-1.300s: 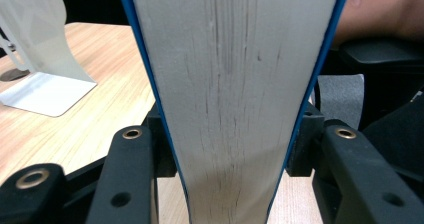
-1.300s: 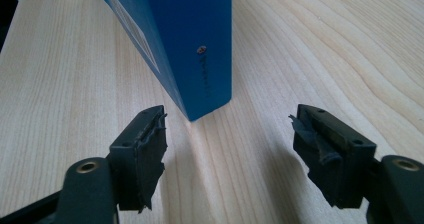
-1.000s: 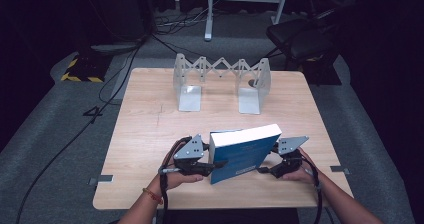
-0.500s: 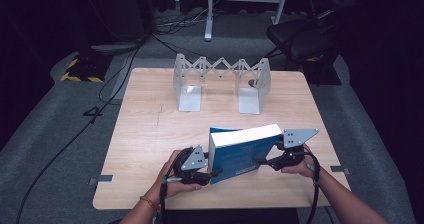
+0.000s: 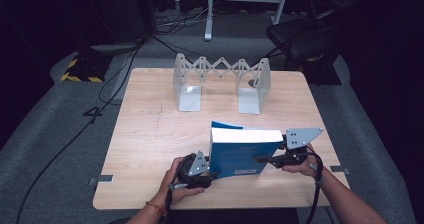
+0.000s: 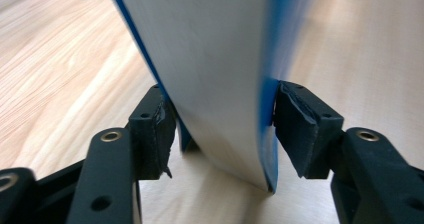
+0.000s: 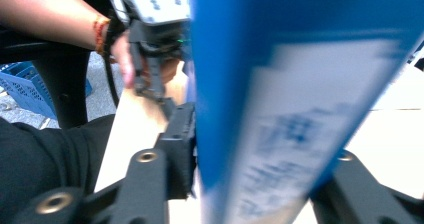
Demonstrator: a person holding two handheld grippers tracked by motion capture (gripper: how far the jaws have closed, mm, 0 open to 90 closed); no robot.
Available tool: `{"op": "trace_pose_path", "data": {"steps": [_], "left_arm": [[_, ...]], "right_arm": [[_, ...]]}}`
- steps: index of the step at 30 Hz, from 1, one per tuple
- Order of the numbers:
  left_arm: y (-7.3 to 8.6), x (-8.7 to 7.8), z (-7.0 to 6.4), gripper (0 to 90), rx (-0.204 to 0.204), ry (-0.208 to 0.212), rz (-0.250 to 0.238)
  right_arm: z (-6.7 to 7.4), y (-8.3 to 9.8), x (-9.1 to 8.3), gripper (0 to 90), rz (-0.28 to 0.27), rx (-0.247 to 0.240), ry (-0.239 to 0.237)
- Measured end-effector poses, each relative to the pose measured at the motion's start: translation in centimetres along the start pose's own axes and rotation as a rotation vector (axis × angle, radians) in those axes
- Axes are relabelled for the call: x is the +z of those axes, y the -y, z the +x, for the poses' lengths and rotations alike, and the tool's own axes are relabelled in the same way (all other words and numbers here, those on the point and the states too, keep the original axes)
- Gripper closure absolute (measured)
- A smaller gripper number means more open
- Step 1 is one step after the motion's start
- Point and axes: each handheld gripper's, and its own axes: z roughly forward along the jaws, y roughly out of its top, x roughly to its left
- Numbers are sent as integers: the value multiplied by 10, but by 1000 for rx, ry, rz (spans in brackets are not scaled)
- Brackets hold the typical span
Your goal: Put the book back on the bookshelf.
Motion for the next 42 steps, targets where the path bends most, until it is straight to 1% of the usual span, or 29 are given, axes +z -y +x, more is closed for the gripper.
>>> {"op": "trace_pose_path", "data": {"steps": [1,2,3,5,9,10,12,13,15,16,17,18,19,21,23,24,26,27,30,31,33,34,35,36,39,40,41,42], "left_arm": [[0,0,3,418,-1,-18,0],[0,2,5,420,-17,-27,-10],[-1,3,7,421,-23,-24,-9],[-2,7,9,400,-15,-40,-11],[-8,19,11,379,6,-42,-6],[-10,23,12,379,13,-33,2],[-13,31,12,370,29,-32,8],[-16,35,14,357,29,-27,8],[-22,44,18,355,41,-33,6],[-24,48,20,355,41,-29,6],[-24,48,20,355,41,-29,6],[-27,53,23,355,35,-22,5],[-29,57,25,345,40,-26,1],[-33,63,29,341,30,-17,-1],[-35,65,33,332,28,-23,-3],[-35,65,35,330,15,-29,-6],[-33,63,40,327,-11,-40,-16],[-32,61,42,325,-16,-51,-5],[-29,53,44,338,-12,-63,23],[-27,49,46,328,-19,-54,28],[-25,41,48,318,-28,-66,48],[-25,41,48,312,-28,-66,48],[-22,35,48,312,-35,-74,55],[-19,25,49,299,-40,-62,69],[-9,6,48,290,-29,-77,108],[-6,1,48,283,-32,-80,118],[1,-4,48,279,-45,-94,138],[1,-4,48,278,-45,-94,138]], "right_arm": [[3,0,-1,603,3,-4,8],[5,0,-2,605,7,-9,24],[7,-1,-2,605,12,-15,43],[10,-1,-3,604,18,-15,70],[12,-3,-5,601,34,-17,111],[12,-3,-6,601,41,-20,120],[11,-3,-8,602,50,-18,136],[10,-3,-9,602,51,-13,144],[9,-2,-13,605,58,-14,173],[8,-2,-15,606,60,-12,185],[8,-2,-15,606,60,-12,185],[7,0,-17,606,61,-10,196],[6,1,-20,605,62,-5,211],[3,4,-25,604,57,9,235],[0,6,-29,603,53,25,250],[0,7,-30,603,54,25,258],[-2,8,-32,603,49,35,270],[-2,9,-33,602,45,43,275],[-3,9,-33,600,37,49,278],[-3,9,-32,599,35,51,278],[-3,9,-32,597,29,63,285],[-2,8,-32,592,28,63,296],[-2,8,-32,592,28,63,296],[-2,4,-32,591,8,81,310],[-3,0,-30,589,0,71,308],[-3,0,-30,588,-5,75,304],[-3,-1,-29,587,-8,76,304],[-3,-1,-29,587,-8,76,304]]}}
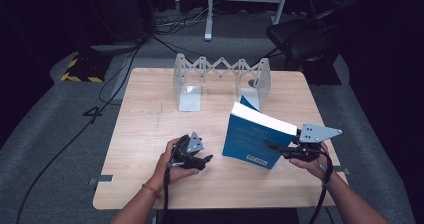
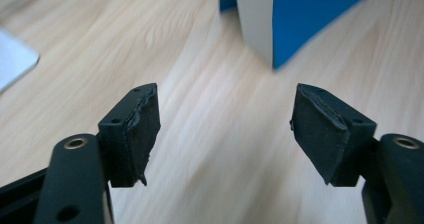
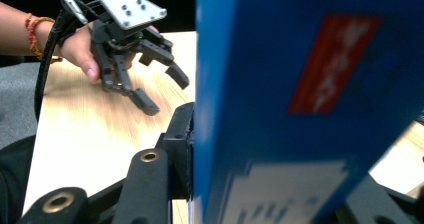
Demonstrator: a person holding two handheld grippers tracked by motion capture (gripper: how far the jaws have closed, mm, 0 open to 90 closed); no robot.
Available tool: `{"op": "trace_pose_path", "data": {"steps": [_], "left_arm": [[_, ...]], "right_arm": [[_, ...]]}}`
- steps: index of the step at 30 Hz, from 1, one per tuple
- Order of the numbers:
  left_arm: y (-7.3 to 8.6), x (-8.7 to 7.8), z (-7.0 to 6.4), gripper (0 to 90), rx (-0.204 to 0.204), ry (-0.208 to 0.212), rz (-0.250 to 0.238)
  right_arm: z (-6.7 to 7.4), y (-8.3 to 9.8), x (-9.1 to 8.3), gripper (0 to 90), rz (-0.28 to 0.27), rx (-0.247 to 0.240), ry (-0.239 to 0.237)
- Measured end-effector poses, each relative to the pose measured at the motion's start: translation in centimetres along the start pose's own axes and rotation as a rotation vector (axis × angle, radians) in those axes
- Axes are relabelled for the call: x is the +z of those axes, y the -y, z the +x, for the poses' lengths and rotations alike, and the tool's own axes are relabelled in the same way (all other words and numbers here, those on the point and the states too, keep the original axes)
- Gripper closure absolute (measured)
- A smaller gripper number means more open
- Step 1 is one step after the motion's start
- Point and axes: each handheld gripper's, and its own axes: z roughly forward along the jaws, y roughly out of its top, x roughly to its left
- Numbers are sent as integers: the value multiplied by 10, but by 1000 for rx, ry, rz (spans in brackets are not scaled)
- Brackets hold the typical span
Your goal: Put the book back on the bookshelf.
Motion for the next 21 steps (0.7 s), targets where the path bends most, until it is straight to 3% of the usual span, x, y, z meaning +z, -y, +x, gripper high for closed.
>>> {"op": "trace_pose_path", "data": {"steps": [2,7,10,13,17,21], "left_arm": [[15,-9,2,257,-33,-17,28],[33,-25,1,217,-67,-11,49],[41,-27,2,193,-81,2,63],[48,-29,11,208,-120,-37,70],[55,-30,24,217,-173,-54,70],[57,-28,28,201,-172,-43,75]], "right_arm": [[0,-3,1,585,-11,8,10],[1,-6,2,590,-9,2,12],[1,-7,2,592,-10,9,19],[1,-8,3,594,-22,12,32],[2,-11,5,603,-8,13,47],[-4,-16,8,606,15,34,43]]}}
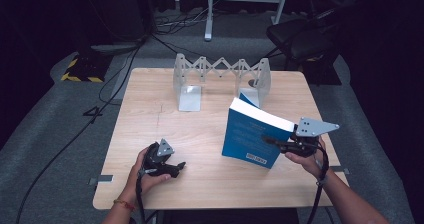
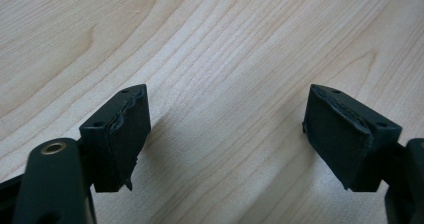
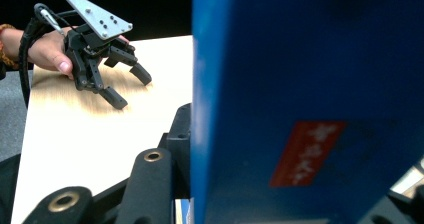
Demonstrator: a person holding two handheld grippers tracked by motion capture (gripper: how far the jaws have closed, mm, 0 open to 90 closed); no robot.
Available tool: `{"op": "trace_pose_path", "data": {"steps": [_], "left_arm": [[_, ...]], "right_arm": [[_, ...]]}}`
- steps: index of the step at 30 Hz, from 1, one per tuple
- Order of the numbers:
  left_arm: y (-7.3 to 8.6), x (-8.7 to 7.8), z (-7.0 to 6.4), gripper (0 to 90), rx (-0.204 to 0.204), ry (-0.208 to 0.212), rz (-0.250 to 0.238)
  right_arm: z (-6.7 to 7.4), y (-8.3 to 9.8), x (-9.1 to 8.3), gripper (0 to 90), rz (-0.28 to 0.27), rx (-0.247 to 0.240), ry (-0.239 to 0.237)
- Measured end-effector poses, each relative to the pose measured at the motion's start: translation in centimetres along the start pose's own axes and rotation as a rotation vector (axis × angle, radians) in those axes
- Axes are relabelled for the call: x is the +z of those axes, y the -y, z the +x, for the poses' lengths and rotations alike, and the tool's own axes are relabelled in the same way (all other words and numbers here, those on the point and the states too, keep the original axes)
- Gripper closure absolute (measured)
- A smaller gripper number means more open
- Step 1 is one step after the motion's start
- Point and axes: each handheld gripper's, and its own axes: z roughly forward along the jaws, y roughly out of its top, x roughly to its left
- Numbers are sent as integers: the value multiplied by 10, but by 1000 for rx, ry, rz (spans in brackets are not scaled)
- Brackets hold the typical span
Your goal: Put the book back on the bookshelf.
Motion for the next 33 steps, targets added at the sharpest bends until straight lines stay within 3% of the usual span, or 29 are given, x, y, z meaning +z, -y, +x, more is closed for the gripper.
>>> {"op": "trace_pose_path", "data": {"steps": [4,6,17,22,29,33], "left_arm": [[0,2,0,193,-18,27,-1],[-1,2,1,177,-3,22,4],[-1,2,-1,170,-15,17,4],[-1,3,-1,169,-21,22,3],[-1,3,-1,164,-21,23,3],[-1,4,-1,160,-15,21,4]], "right_arm": [[-5,-6,4,609,12,21,0],[-6,-12,6,609,22,17,7],[-16,-42,5,612,47,3,44],[-24,-51,4,613,86,-24,102],[-45,-53,2,613,121,2,149],[-61,-56,2,613,132,22,204]]}}
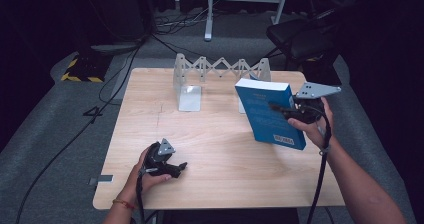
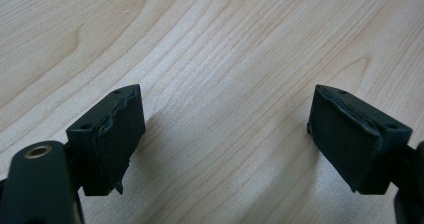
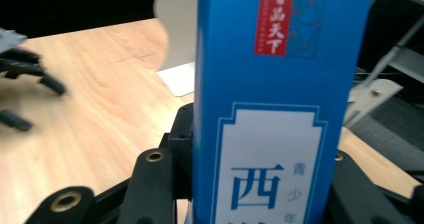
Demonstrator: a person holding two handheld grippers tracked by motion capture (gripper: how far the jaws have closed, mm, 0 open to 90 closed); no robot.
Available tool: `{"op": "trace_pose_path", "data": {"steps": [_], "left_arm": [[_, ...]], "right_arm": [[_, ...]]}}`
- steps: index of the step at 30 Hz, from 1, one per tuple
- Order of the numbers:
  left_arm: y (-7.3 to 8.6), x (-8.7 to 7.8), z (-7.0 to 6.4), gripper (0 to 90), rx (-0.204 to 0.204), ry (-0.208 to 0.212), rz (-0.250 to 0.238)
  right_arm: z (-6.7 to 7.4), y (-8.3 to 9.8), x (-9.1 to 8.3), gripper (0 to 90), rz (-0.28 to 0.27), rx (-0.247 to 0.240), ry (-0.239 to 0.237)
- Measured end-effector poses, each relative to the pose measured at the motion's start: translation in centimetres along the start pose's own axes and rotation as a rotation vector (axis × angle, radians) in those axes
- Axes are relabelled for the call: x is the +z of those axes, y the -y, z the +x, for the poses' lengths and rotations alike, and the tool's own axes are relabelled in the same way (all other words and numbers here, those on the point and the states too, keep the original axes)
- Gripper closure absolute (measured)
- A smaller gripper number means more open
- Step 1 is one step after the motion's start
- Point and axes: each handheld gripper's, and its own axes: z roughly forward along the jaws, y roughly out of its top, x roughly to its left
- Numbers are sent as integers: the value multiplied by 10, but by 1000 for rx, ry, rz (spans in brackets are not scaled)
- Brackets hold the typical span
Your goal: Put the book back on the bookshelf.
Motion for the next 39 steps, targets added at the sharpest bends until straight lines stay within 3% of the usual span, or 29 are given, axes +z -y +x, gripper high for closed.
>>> {"op": "trace_pose_path", "data": {"steps": [5,14,28,39], "left_arm": [[0,0,0,160,0,0,0],[0,0,0,160,0,1,2],[1,0,-1,160,6,7,-1],[1,0,-1,160,9,18,-1]], "right_arm": [[-15,-6,5,613,14,20,64],[-31,-27,19,613,23,46,117],[-52,-59,60,613,16,109,201],[-62,-64,94,613,-9,137,271]]}}
